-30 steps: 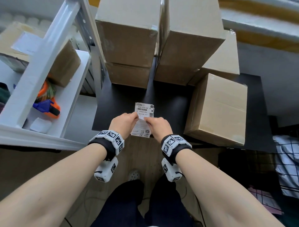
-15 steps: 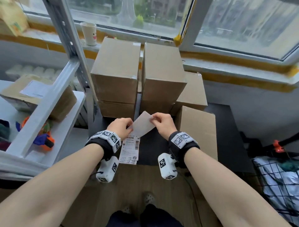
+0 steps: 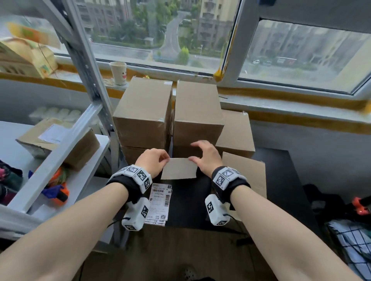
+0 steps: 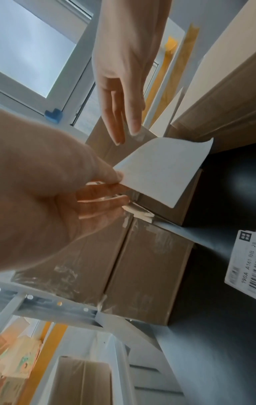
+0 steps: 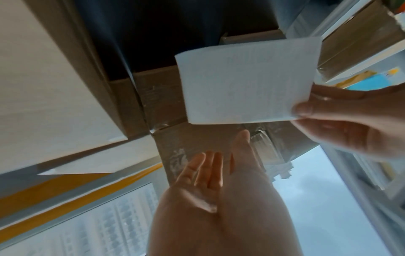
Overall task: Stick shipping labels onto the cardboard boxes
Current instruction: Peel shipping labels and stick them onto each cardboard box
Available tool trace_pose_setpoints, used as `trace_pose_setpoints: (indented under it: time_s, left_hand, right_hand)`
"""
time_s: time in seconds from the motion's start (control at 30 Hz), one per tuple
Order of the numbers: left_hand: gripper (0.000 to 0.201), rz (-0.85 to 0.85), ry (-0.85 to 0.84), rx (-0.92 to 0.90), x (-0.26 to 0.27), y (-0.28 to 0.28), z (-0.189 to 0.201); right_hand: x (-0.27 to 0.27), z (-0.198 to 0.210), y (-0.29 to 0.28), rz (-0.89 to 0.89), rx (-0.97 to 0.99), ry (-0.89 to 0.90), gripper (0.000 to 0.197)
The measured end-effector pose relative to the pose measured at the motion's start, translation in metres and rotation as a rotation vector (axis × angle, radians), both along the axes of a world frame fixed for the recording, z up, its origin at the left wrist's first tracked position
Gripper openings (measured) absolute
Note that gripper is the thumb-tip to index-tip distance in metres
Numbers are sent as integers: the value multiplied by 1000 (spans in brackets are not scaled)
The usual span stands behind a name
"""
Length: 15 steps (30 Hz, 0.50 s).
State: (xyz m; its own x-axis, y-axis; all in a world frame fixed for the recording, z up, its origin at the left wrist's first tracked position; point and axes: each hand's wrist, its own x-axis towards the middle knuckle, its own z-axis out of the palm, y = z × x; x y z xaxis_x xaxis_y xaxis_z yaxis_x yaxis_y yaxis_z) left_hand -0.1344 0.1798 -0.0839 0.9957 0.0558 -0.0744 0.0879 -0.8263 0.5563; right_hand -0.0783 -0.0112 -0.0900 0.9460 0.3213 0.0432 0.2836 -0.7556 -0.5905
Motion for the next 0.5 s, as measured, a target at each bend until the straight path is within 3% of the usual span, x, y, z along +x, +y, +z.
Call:
trace_pose_setpoints:
  time_s: [0.1,0.27,0.5]
  left_hand:
    - [17,-23,-20,-8,4,-6,6]
    - [20,-55,-64,-8,10,-15,13]
    - [14,-77,-54,-52,19,-21,18]
  right_hand:
    - [-1,4,8,95,-29,31,30]
    - [-1,5,14,124,107,112,13]
    - [3,3,8,89,197,141,8]
